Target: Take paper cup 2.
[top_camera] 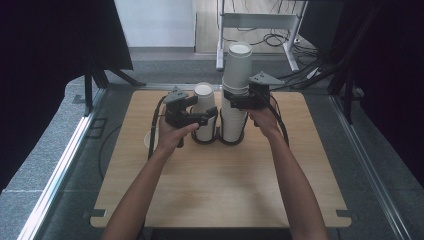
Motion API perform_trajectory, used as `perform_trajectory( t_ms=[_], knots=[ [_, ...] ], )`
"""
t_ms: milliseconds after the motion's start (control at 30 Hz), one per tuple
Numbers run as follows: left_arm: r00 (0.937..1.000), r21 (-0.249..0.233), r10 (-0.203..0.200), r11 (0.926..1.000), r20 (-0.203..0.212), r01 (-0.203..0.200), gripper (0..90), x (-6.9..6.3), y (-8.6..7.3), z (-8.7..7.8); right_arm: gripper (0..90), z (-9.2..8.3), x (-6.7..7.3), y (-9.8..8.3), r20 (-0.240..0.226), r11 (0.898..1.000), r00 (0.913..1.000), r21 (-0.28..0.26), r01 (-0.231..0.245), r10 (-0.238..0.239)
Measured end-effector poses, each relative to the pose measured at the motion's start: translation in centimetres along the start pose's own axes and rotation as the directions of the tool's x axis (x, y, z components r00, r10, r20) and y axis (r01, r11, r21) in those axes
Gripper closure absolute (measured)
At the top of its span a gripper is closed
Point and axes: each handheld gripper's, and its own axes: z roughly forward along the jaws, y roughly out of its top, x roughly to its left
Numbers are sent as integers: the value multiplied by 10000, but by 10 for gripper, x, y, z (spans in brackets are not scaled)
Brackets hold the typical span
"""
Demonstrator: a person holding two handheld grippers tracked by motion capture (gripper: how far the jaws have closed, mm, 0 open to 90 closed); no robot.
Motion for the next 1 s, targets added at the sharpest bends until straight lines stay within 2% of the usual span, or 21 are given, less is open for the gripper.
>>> perform_trajectory(
  t_ms=[133, 233, 333, 467, 600, 767, 1000],
  knots=[
    [9997, 9, 115, 9999, 193, -115, 119, -1, 14, 12, 39, 0, 0, 0, -25, 10000, 10000, -3, 4, -4],
    [9997, -54, 230, 9997, 94, -230, 120, -1, 24, 19, 39, 0, 0, 0, -40, 10000, 10000, 6, 3, -3],
    [9998, -94, 112, 9999, 187, -111, 123, 2, 33, 26, 39, 0, 0, 0, -46, 10000, 10000, 2, 4, -4],
    [9999, 1, -1, 10000, 136, 1, 129, 6, 41, 36, 39, 0, 1, 0, -54, 10000, 10000, 18, 16, -15],
    [9999, 241, 65, 9997, 121, -67, 142, 7, 49, 48, 39, 0, 1, 0, -56, 10000, 10000, 25, 44, -44],
    [10000, 294, 58, 9996, -5, -58, 140, 10, 56, 57, 39, -1, 0, 0, -55, 9999, 10000, 64, 79, -78],
    [9990, 257, 90, 9996, 443, -102, 51, 10, 62, 68, 39, -1, 1, 1, -75, 9999, 10000, 155, 27, -26]
  ],
)
